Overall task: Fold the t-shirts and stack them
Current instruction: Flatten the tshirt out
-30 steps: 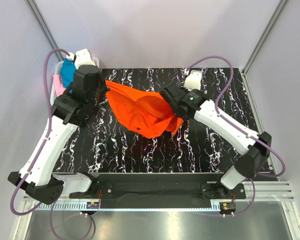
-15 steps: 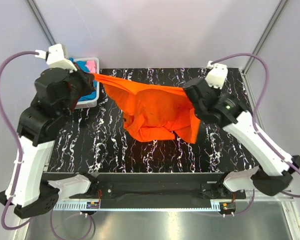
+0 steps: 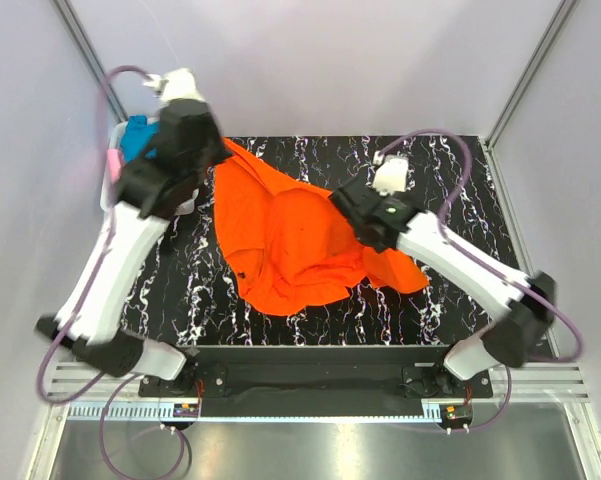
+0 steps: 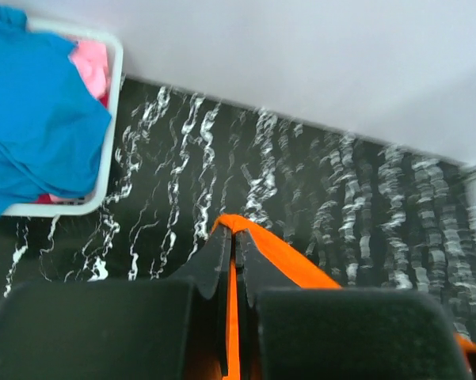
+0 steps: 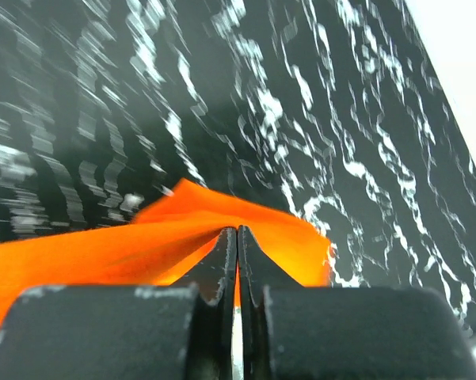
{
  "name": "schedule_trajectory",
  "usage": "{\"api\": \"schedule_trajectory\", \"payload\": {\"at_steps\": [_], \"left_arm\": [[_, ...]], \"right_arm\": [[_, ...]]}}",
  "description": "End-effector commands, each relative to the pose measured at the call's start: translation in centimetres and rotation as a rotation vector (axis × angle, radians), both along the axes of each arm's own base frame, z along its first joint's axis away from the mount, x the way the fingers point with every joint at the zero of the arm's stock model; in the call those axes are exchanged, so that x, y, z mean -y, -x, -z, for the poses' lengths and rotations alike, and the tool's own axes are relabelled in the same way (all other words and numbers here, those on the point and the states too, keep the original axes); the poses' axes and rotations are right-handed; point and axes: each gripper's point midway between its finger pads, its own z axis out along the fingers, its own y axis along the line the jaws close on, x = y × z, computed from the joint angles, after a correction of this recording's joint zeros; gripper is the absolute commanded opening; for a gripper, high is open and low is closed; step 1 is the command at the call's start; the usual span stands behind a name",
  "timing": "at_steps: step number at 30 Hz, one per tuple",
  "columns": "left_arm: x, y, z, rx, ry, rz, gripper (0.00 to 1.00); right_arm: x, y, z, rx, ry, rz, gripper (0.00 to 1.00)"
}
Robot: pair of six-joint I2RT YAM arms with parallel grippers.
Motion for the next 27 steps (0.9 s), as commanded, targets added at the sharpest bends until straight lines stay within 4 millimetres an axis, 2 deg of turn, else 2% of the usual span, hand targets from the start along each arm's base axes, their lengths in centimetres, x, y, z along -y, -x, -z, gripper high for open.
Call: {"api": "schedule_trajectory", "payload": {"at_steps": [1, 4, 6, 8, 9, 12, 13, 15, 16, 17, 19, 20, 21, 23, 24, 26, 27], "left_arm": [[0.3, -4.1, 4.6, -0.077, -0.037, -0.111, 0.00], [0.2, -5.9, 8.4, -0.146, -0.085, -0.183, 0.00], [-0.3, -6.4, 10.0, -0.173, -0.113, -0.226, 0.00], [-0.8, -6.8, 11.9, -0.202, -0.129, -0.282, 0.00], [-1.5, -6.7, 12.1, -0.195, -0.144, -0.327, 0.00], [-2.4, -6.5, 12.7, -0.194, -0.154, -0.378, 0.00], [-2.5, -6.4, 12.6, -0.192, -0.160, -0.382, 0.00], [-2.4, -6.5, 12.9, -0.200, -0.167, -0.376, 0.00], [-2.3, -6.6, 13.0, -0.199, -0.165, -0.378, 0.00], [-2.3, -6.5, 13.3, -0.205, -0.166, -0.377, 0.00], [-2.4, -6.5, 13.6, -0.210, -0.162, -0.387, 0.00], [-2.4, -6.3, 14.0, -0.219, -0.164, -0.385, 0.00], [-2.4, -6.3, 14.3, -0.224, -0.164, -0.384, 0.00], [-2.4, -6.0, 15.1, -0.241, -0.166, -0.380, 0.00], [-2.4, -6.0, 15.2, -0.244, -0.165, -0.379, 0.00], [-2.5, -5.5, 15.7, -0.251, -0.164, -0.383, 0.00], [-2.7, -5.4, 15.8, -0.254, -0.168, -0.387, 0.00]], "right_arm": [[1.4, -1.0, 3.9, -0.032, 0.054, 0.133, 0.02], [2.5, -2.3, 7.6, -0.106, 0.071, 0.214, 0.00], [4.2, -3.3, 10.0, -0.165, 0.103, 0.279, 0.00], [5.4, -4.2, 10.6, -0.188, 0.116, 0.322, 0.00], [7.0, -4.8, 11.1, -0.203, 0.132, 0.366, 0.00], [9.4, -6.2, 9.7, -0.170, 0.159, 0.415, 0.00], [9.3, -7.6, 9.3, -0.137, 0.130, 0.406, 0.00], [9.4, -9.0, 8.8, -0.151, 0.147, 0.335, 0.00], [8.7, -10.7, 8.6, -0.112, 0.086, 0.302, 0.00], [8.3, -11.5, 8.6, -0.135, 0.109, 0.225, 0.00], [6.7, -13.9, 8.1, -0.090, 0.066, 0.139, 0.00], [5.2, -14.5, 8.5, -0.110, 0.029, 0.056, 0.00], [4.7, -15.0, 9.1, -0.141, 0.047, -0.002, 0.00], [2.7, -16.2, 9.0, -0.157, 0.002, -0.114, 0.02], [2.2, -16.5, 9.5, -0.170, -0.004, -0.139, 0.07], [1.9, -17.1, 9.3, -0.158, -0.007, -0.157, 0.37], [2.1, -17.1, 9.0, -0.149, -0.003, -0.142, 0.44]]}}
